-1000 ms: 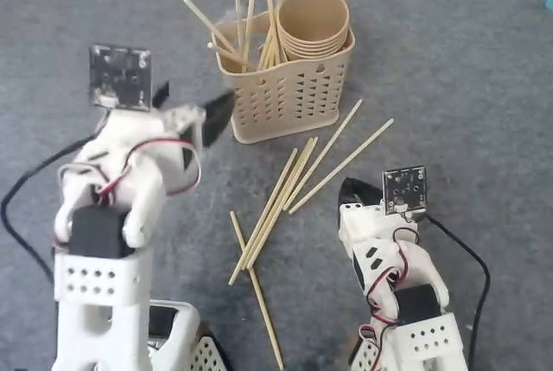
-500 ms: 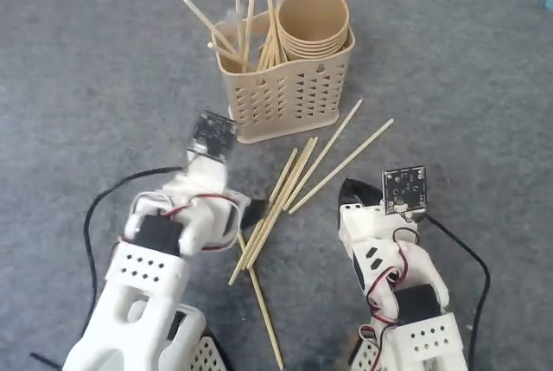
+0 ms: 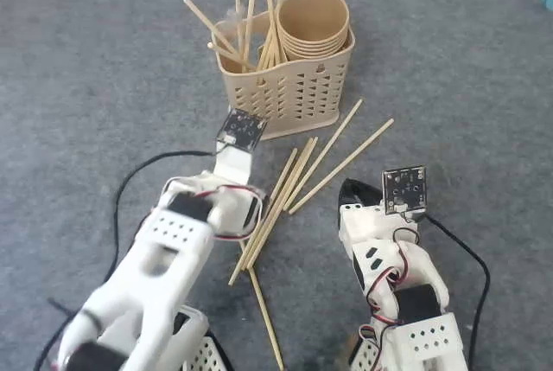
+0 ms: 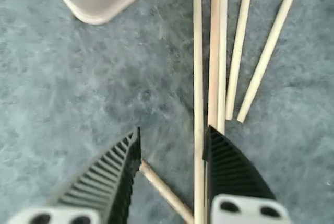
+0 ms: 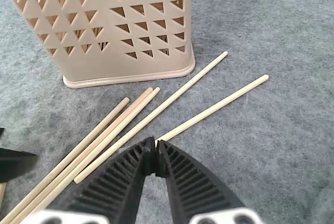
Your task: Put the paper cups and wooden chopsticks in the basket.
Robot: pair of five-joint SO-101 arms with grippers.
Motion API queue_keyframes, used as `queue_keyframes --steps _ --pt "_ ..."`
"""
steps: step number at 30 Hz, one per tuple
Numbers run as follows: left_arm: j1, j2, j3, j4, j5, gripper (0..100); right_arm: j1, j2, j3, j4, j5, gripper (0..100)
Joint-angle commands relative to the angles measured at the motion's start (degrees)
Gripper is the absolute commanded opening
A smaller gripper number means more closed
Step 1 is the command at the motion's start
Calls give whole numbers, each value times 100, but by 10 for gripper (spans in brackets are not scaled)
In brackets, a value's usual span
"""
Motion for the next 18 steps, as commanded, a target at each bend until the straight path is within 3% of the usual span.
queue_keyframes --steps 1,6,13,18 --pt "176 897 -637 -334 62 203 75 -110 88 31 26 8" --pt "255 1916 -1015 -738 70 203 75 -110 88 31 26 8" --pt "246 2699 -1701 -360 70 193 84 -110 88 31 26 8" --pt "316 2787 -1736 -360 44 8 92 -110 88 31 26 8"
